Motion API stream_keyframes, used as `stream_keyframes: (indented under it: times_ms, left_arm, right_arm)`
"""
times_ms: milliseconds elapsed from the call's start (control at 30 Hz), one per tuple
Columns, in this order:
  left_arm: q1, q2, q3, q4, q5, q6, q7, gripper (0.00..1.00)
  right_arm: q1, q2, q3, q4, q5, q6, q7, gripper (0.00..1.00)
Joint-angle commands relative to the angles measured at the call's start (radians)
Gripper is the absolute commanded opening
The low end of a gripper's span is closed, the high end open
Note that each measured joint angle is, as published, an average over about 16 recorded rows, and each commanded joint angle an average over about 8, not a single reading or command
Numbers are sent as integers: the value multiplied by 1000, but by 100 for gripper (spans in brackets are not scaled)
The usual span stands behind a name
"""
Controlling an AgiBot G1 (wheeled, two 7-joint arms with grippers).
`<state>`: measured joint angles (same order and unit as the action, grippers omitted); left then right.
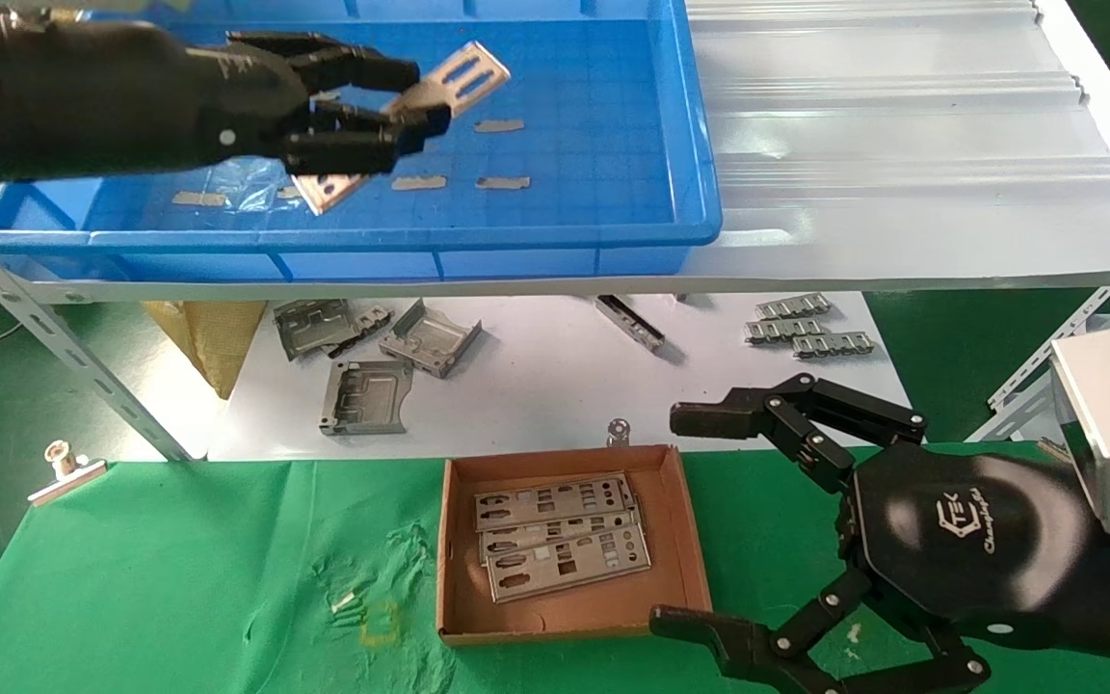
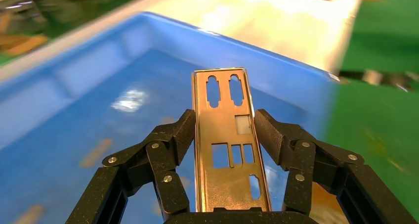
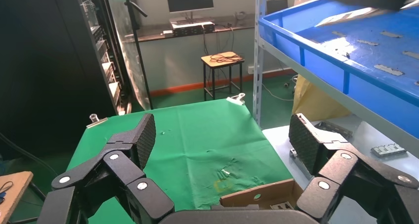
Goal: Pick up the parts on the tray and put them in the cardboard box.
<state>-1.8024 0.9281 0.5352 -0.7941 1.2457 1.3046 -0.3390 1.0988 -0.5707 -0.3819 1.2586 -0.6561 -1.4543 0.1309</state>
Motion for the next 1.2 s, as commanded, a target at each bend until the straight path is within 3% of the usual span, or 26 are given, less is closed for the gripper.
stream_keyframes:
  times_ms: [33,400,600,933,1200]
  left_arm:
    - [25,-32,-8,-65,-30,51,4,0]
    - [134,-136,-6,-220,-162,265,136,0]
    - [220,-144,47,-227,-160,238,262,0]
    - [423,27,85,-150,-64,-1,539,0]
    - [467,167,117,-23,12,-113,719,0]
  right_arm:
    - [0,0,0,0,0,0,0,100]
    - [0,0,0,0,0,0,0,100]
    - [0,0,0,0,0,0,0,100]
    - [0,0,0,0,0,0,0,100]
    - [0,0,0,0,0,0,0,100]
